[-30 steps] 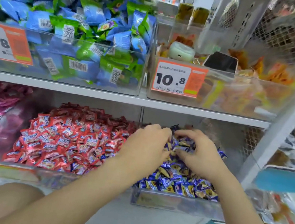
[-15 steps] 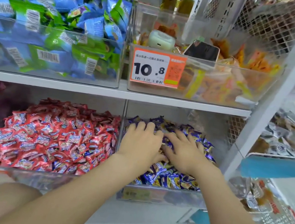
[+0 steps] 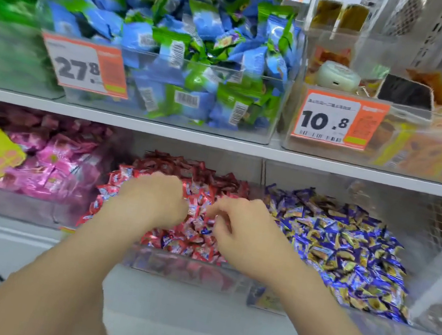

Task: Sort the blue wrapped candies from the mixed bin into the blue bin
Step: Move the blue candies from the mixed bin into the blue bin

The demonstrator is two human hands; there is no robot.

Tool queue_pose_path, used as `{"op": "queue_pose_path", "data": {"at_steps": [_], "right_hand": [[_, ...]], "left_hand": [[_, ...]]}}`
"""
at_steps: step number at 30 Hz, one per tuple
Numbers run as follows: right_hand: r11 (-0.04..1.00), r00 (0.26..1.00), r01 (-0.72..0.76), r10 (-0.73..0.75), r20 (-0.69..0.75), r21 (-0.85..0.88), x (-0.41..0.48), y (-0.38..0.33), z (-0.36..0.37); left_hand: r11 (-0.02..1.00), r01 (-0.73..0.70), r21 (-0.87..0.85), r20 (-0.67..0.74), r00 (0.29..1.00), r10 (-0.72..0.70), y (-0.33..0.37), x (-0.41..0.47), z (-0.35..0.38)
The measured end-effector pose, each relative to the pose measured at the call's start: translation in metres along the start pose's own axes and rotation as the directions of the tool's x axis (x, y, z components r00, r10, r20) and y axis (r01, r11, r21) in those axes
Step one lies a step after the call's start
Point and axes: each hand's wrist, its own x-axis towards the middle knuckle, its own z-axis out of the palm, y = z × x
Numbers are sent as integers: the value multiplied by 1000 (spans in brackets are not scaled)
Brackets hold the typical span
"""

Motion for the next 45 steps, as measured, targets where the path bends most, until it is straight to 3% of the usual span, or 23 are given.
{"op": "queue_pose_path", "data": {"at_steps": [3, 6, 9, 12, 16, 20, 24, 27, 31, 33, 35, 37, 39, 40, 42, 43, 45], "right_hand": [[985, 954, -148, 165, 250, -86, 28, -13, 25], [948, 799, -265, 317, 511, -174, 48, -29, 37], [936, 682, -218, 348, 644, -275, 58, -43, 45], [895, 653, -431, 399, 643, -117, 66, -47, 60], [722, 636, -666, 418, 648, 188, 70, -54, 77], [568, 639, -741, 435, 635, 357, 71, -59, 91], [276, 662, -746, 402, 632, 606, 74, -59, 95], [128, 679, -703, 414, 606, 700, 78, -57, 98], [56, 696, -633, 478, 535, 772, 89, -51, 91], [76, 719, -581, 514, 467, 810, 97, -40, 79], [157, 747, -557, 524, 409, 815, 104, -25, 68], [325, 748, -599, 552, 367, 732, 106, -14, 59], [581, 762, -637, 573, 301, 507, 104, -6, 51], [669, 770, -637, 573, 280, 383, 100, -7, 44], [800, 802, -587, 554, 224, 123, 92, -3, 34], [865, 853, -502, 500, 153, -25, 89, 3, 31], [902, 925, -359, 378, 40, -240, 82, 10, 28]], "left_hand": [[982, 97, 161, 176, 976, -126, -46, 5, 5], [975, 68, 212, 315, 939, -134, -70, 7, 5], [990, 57, 129, 465, 878, -111, -79, 11, 0], [995, 100, 11, 578, 811, -88, -85, 16, -2], [996, 88, -15, 574, 817, -64, -90, 14, -4], [999, 32, -5, 550, 834, -25, -87, 13, -3], [990, 50, -131, 518, 855, 25, -87, 13, 0], [882, 195, -428, 479, 877, 38, -92, 14, 10], [616, 263, -743, 394, 915, 84, -79, 14, 13], [464, 260, -847, 339, 936, 92, -69, 20, 14], [446, 173, -878, 239, 966, 97, -62, 29, 17], [628, 18, -778, 83, 994, 74, -61, 40, 22], [847, -90, -523, -85, 995, 53, -61, 48, 27], [900, -114, -421, -142, 988, 58, -62, 50, 28], [929, -144, -342, -183, 979, 85, -63, 55, 31], [927, -164, -337, -188, 977, 104, -65, 56, 31], [927, -208, -312, -195, 969, 152, -70, 54, 26]]}}
